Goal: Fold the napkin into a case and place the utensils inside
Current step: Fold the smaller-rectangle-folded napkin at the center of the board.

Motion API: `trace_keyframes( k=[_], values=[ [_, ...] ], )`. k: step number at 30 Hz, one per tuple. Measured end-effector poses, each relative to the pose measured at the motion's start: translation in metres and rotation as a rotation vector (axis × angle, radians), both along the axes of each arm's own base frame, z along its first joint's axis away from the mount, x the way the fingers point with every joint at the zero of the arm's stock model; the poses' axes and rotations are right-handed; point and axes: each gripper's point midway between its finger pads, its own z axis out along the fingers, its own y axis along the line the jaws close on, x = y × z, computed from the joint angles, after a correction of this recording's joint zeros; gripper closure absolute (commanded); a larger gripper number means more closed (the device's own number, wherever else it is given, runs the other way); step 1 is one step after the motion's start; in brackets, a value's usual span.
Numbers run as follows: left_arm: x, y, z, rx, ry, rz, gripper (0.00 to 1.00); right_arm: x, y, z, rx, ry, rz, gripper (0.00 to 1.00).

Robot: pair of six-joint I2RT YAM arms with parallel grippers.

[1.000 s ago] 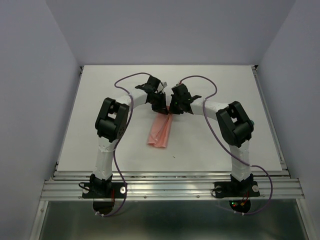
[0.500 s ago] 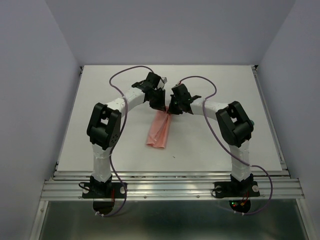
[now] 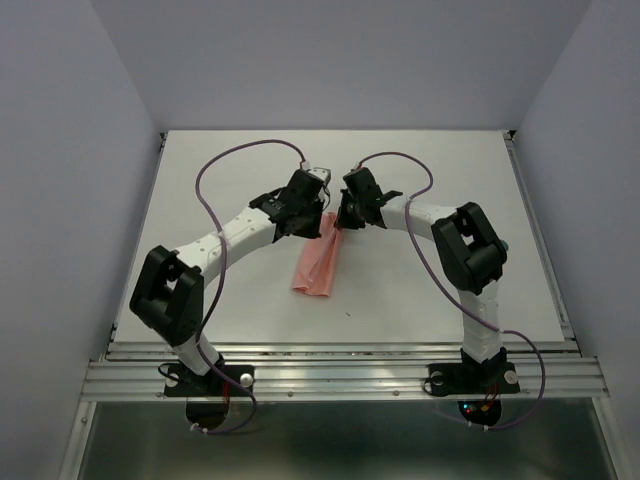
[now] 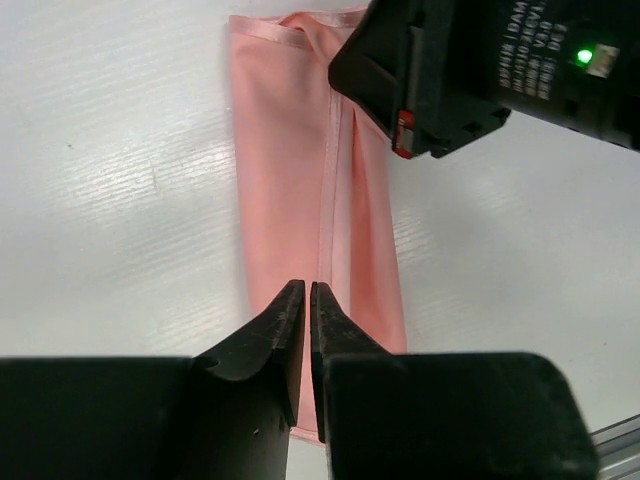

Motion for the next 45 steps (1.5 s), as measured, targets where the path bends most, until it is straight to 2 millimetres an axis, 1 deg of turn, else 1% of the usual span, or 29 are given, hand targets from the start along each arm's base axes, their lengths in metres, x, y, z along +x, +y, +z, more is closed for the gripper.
trace_keyframes(
  k=[3, 5, 6, 7, 9, 10, 11, 13, 15, 18, 19, 22, 25, 27, 31, 34, 42, 45],
  values=[
    [-0.008, -0.005, 0.008, 0.028, -0.042, -0.025, 0.82, 0.000, 0.000, 0.000, 0.001, 0.001, 0.001, 0.99],
    [-0.010, -0.004, 0.008, 0.051, -0.049, -0.030, 0.78, 0.000, 0.000, 0.000, 0.001, 0.001, 0.002, 0.99],
    [-0.012, -0.004, 0.006, 0.071, -0.055, -0.031, 0.75, 0.000, 0.000, 0.000, 0.002, 0.002, 0.002, 0.99],
    [-0.013, -0.003, 0.005, 0.091, -0.062, -0.026, 0.69, 0.000, 0.001, 0.000, 0.002, 0.002, 0.003, 0.99],
    [-0.018, -0.005, 0.003, 0.127, -0.078, -0.035, 0.62, -0.001, 0.001, 0.000, 0.003, 0.002, 0.004, 0.99],
    [-0.023, -0.008, 0.002, 0.141, -0.084, -0.048, 0.59, -0.001, 0.001, 0.000, 0.004, 0.003, 0.004, 0.99],
    [-0.029, -0.011, 0.000, 0.161, -0.086, -0.063, 0.53, -0.001, 0.001, 0.000, 0.004, 0.003, 0.005, 0.99],
    [-0.037, -0.015, -0.003, 0.191, -0.090, -0.087, 0.52, -0.001, 0.001, 0.000, 0.004, 0.003, 0.005, 0.99],
    [-0.044, -0.019, -0.006, 0.215, -0.093, -0.109, 0.46, -0.001, 0.001, 0.000, 0.004, 0.004, 0.005, 0.99],
    [-0.054, -0.024, -0.015, 0.261, -0.090, -0.140, 0.46, -0.001, 0.001, 0.000, 0.004, 0.004, 0.006, 0.99],
    [-0.056, -0.024, -0.019, 0.276, -0.087, -0.145, 0.42, -0.001, 0.001, 0.000, 0.005, 0.004, 0.006, 0.99],
    [-0.062, -0.015, -0.030, 0.344, -0.084, -0.127, 0.40, -0.001, 0.001, 0.000, 0.008, 0.006, 0.006, 0.99],
    [-0.067, -0.010, -0.038, 0.390, -0.077, -0.133, 0.40, -0.001, 0.001, 0.000, 0.008, 0.006, 0.008, 0.99],
    [-0.073, -0.010, -0.047, 0.422, -0.070, -0.151, 0.40, -0.002, 0.002, 0.000, 0.008, 0.007, 0.010, 0.99],
    [-0.087, -0.010, -0.068, 0.497, -0.047, -0.197, 0.44, -0.002, 0.002, 0.000, 0.008, 0.007, 0.010, 0.99],
    [-0.090, -0.010, -0.073, 0.518, -0.045, -0.208, 0.46, -0.002, 0.002, 0.000, 0.008, 0.007, 0.010, 0.99],
    [-0.083, -0.001, -0.078, 0.584, -0.074, -0.174, 0.59, -0.002, 0.002, 0.000, 0.008, 0.007, 0.010, 0.99],
    [-0.081, 0.003, -0.080, 0.608, -0.081, -0.164, 0.72, -0.002, 0.002, 0.000, 0.008, 0.007, 0.010, 0.99]
  ],
)
